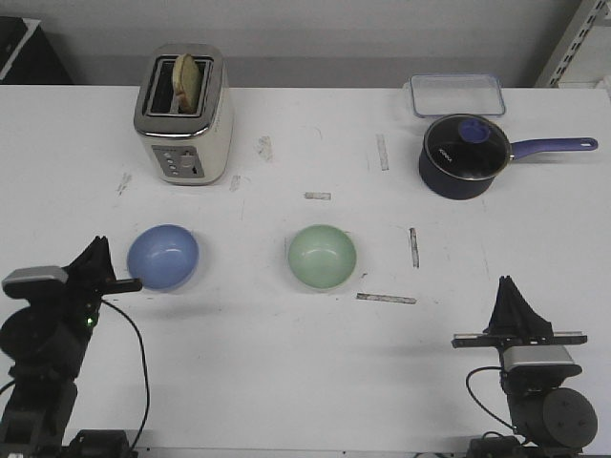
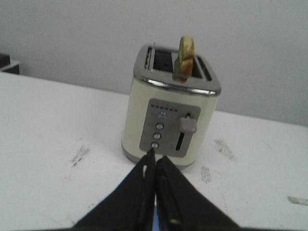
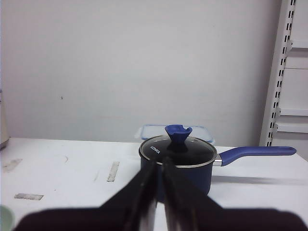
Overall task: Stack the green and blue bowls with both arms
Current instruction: 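Reach the left gripper to the light blue bowl and grasp its rim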
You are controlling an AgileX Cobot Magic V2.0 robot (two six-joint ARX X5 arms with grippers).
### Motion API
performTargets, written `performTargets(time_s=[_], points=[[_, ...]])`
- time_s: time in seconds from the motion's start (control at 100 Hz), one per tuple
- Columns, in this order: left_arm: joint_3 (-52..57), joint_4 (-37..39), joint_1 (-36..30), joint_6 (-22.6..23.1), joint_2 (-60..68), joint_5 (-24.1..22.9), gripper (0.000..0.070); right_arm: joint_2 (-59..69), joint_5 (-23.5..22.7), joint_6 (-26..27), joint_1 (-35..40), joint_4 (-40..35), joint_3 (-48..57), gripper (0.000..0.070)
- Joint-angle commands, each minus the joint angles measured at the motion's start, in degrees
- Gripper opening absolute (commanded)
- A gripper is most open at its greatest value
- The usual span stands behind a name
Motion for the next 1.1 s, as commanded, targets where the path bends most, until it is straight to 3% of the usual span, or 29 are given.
performTargets(time_s=[0.0, 0.16, 0.57, 0.78, 0.84, 0.93, 0.98, 1.02, 1.09], points=[[3.48, -1.42, -0.09, -0.07, 4.85, -0.07, 0.0009, -0.04, -0.04, -0.17, 0.07, 0.52, 0.22, 0.0007], [9.16, -3.50, -0.09, -0.83, 15.19, -0.04, 0.0009, -0.04, -0.04, -0.17, 0.07, 0.52, 0.22, 0.0007], [23.67, -25.29, 1.22, -3.54, 31.36, 0.24, 0.0008, -0.04, -0.04, -0.17, 0.07, 0.52, 0.22, 0.0007], [31.69, -38.03, 5.11, -3.52, 39.45, 11.85, 0.0015, -0.04, -0.04, -0.20, 0.07, 0.52, 0.22, 0.0007], [33.55, -40.52, 6.34, -3.80, 41.55, 14.05, 0.0109, -0.04, -0.02, -0.20, 0.07, 0.52, 0.22, 0.0007], [34.82, -42.51, 8.11, -4.55, 43.43, 14.40, 0.0384, -0.04, -0.04, -0.20, 0.07, 0.52, 0.22, 0.0007], [34.82, -42.75, 8.98, -4.28, 44.09, 14.40, 0.0495, -0.04, -0.04, -0.20, 0.07, 0.52, 0.22, 0.0007], [34.82, -43.06, 9.64, -3.98, 44.50, 14.40, 0.0534, -0.04, -0.04, -0.17, 0.07, 0.52, 0.22, 0.0007], [34.82, -43.39, 10.51, -2.86, 45.42, 14.40, 0.0533, -0.04, -0.04, -0.17, 0.07, 0.52, 0.22, 0.0007]])
